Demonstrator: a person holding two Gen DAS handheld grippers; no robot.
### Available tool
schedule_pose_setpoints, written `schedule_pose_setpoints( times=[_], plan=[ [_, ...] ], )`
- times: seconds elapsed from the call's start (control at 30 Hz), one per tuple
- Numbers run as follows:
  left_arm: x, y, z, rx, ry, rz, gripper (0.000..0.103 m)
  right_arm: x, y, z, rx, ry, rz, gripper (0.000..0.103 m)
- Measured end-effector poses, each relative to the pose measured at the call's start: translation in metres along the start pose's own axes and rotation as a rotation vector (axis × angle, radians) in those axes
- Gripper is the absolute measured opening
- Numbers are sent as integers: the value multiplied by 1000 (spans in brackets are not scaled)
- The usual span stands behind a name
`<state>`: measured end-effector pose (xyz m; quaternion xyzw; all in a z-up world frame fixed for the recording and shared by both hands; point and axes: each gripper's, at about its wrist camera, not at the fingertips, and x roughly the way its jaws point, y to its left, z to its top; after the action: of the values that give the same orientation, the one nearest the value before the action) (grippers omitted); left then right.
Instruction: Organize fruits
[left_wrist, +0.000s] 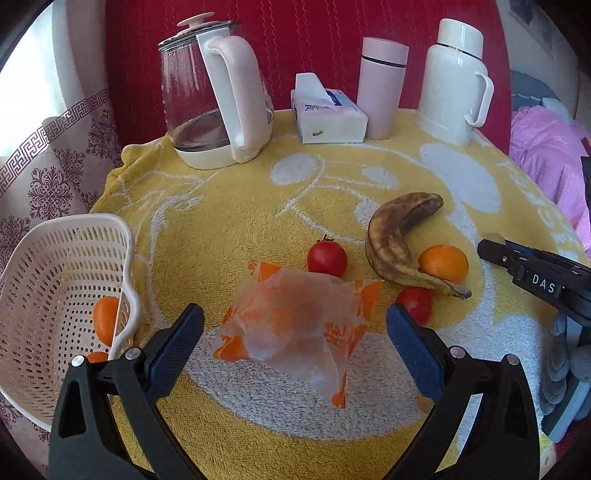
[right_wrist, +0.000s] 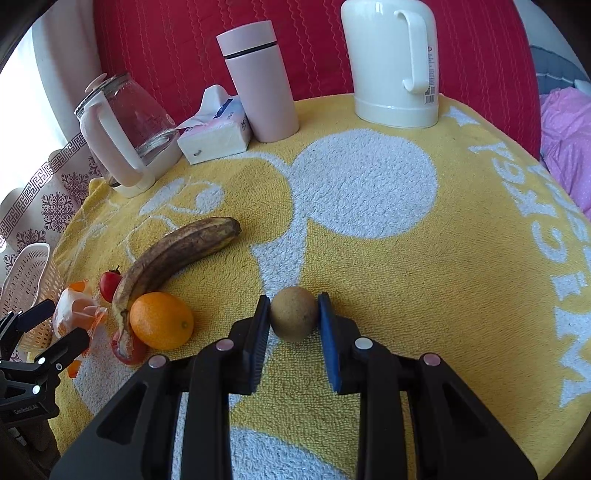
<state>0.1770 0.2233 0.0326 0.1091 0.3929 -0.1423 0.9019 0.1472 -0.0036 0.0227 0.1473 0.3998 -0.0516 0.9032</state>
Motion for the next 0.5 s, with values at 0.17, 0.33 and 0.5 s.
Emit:
schedule_pose_setpoints(
  times=[0.17, 0.33, 0.5],
  plan=[
    [16, -4, 0, 29, 31, -2, 91, 0, 0, 0, -1, 0, 0, 27],
    [18, -7, -5, 51, 10, 29, 83, 0, 0, 0, -1, 0, -1, 27],
    [11, -7, -7, 51, -18, 44, 75, 0, 0, 0, -2, -1, -2, 27]
  ],
)
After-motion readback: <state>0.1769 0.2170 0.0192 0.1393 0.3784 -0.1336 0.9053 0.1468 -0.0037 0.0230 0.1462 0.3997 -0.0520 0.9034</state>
